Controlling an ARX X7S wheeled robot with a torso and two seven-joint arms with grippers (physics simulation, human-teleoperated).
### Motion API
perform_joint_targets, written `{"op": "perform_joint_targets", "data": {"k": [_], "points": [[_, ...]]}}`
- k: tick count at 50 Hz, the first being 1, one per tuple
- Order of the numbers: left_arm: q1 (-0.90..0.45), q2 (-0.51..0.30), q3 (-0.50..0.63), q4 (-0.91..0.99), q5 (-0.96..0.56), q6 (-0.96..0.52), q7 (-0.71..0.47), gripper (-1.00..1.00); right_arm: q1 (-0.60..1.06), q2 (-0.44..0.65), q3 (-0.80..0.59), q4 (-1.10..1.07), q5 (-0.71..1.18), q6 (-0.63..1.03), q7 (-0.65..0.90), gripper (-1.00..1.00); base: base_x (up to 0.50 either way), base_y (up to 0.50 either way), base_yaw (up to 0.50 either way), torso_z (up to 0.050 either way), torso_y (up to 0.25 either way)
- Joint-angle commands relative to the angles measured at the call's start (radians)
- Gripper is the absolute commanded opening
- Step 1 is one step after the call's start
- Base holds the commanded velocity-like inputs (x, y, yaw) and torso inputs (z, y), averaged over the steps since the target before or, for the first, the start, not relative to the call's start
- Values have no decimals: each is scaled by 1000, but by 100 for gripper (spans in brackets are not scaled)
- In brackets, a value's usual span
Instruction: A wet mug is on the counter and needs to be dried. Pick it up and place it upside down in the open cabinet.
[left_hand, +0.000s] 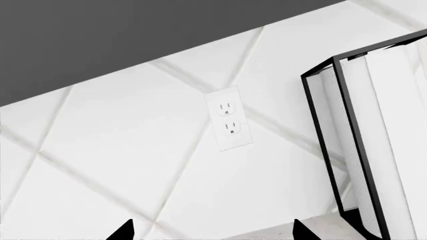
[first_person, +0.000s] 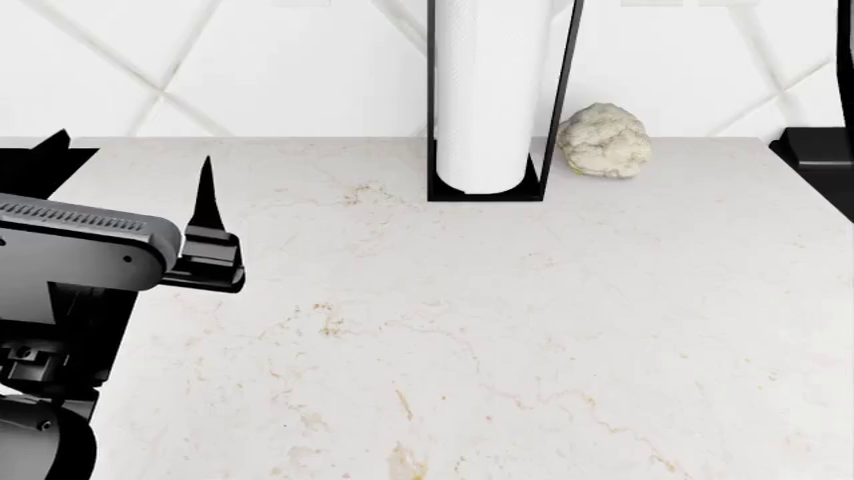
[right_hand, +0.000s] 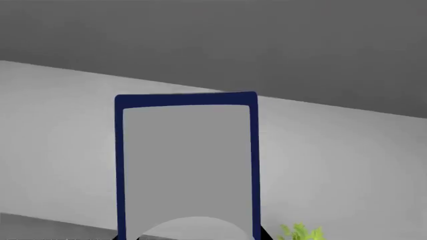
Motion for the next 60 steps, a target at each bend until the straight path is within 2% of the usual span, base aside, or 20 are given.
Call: {"op": "perform_joint_targets", "data": {"k": [1,16,17,50,60], "points": [[19,-4,-13,1,-4,9,-2,100,-46,-3,17,42,-42,11,-11,-100,12,0,0,0,0],[27,-11,-13,-5,-3,17,-7,100,-98,-1,106,43,-137,31,-9,-100,2,0,1,0,-4],[26,-12,-13,-5,-4,16,-7,100,-99,-2,112,43,-145,36,-7,100,15,0,3,0,0],[26,-26,-34,-5,-16,12,-16,100,-91,-23,238,44,-333,66,-24,100,0,0,0,0,-6],[35,-28,-40,-6,-20,21,-16,100,-57,-26,176,42,-290,10,-23,100,0,0,0,0,-5]]}}
